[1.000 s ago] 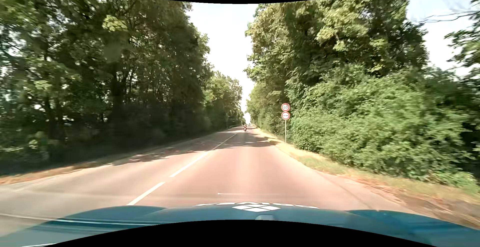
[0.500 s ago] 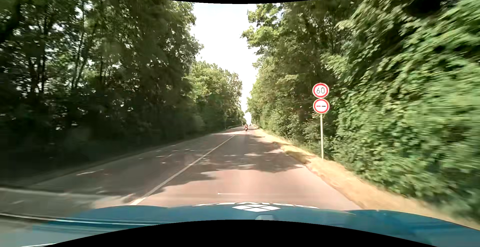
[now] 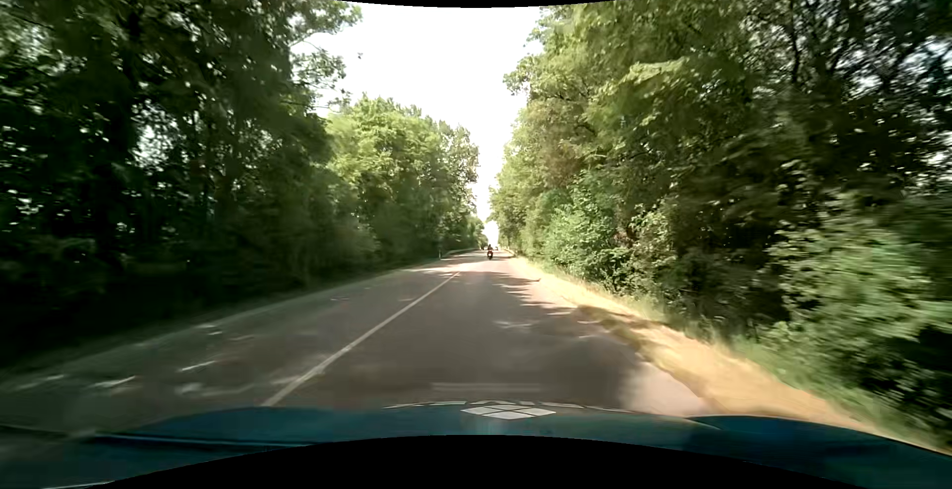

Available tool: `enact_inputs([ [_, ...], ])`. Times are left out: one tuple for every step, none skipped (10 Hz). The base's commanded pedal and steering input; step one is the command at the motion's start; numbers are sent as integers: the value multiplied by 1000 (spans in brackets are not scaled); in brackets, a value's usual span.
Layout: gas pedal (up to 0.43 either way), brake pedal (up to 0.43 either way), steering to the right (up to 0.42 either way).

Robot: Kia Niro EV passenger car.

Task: Follow the waypoints while adhering to traffic rules and regulations

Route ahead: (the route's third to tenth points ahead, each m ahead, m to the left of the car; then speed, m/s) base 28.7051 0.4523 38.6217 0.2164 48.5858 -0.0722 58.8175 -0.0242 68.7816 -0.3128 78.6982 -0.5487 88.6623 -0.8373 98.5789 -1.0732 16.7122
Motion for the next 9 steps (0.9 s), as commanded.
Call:
enact_inputs([
  [0, 0, 0],
  [0, 0, 0],
  [0, 0, 0],
  [0, 0, 0],
  [0, 0, 0],
  [0, 0, 0],
  [0, 0, 0],
  [8, 0, 0],
  [20, 0, 0],
])
